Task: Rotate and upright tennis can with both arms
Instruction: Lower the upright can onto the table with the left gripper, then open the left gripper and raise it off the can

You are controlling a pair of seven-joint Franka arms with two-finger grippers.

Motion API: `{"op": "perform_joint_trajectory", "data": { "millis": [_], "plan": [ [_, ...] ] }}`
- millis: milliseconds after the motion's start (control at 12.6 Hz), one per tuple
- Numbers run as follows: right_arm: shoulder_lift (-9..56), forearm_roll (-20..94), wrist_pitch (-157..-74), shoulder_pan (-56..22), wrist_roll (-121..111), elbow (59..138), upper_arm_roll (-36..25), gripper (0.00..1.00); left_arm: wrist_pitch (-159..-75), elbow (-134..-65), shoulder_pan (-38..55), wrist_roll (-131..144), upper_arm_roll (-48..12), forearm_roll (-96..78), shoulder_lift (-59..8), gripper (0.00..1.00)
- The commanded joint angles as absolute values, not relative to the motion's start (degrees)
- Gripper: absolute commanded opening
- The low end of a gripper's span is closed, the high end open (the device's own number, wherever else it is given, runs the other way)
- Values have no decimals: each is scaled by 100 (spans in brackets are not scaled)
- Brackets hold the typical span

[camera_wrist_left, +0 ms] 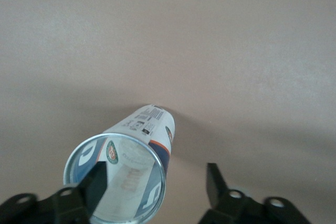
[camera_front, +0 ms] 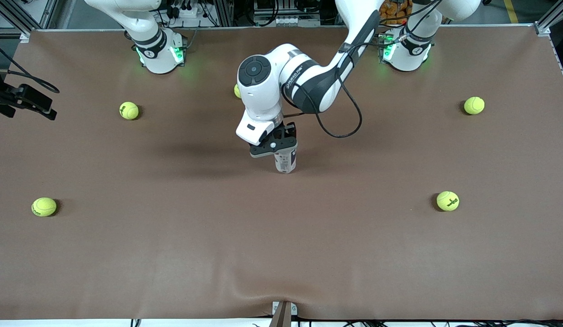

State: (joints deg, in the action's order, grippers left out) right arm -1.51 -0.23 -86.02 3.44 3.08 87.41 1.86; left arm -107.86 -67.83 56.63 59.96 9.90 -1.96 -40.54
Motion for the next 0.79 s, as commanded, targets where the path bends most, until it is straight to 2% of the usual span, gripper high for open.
{"op": "perform_joint_trajectory", "data": {
  "millis": [0, 238, 714],
  "plan": [
    [-272, -9, -8543, 272, 387, 8745, 123, 100, -10767, -6812, 5660, 6047, 1089, -70, -3701, 100],
    [-281, -17, -8561, 167, 387, 8745, 88, 100, -10749, -6812, 5599, 6012, 1353, -105, -3473, 100],
    [-220, -26, -8613, 70, 387, 8763, -44, 100, -10310, -6829, 4731, 5116, 1415, -378, -3041, 100]
  ]
}}
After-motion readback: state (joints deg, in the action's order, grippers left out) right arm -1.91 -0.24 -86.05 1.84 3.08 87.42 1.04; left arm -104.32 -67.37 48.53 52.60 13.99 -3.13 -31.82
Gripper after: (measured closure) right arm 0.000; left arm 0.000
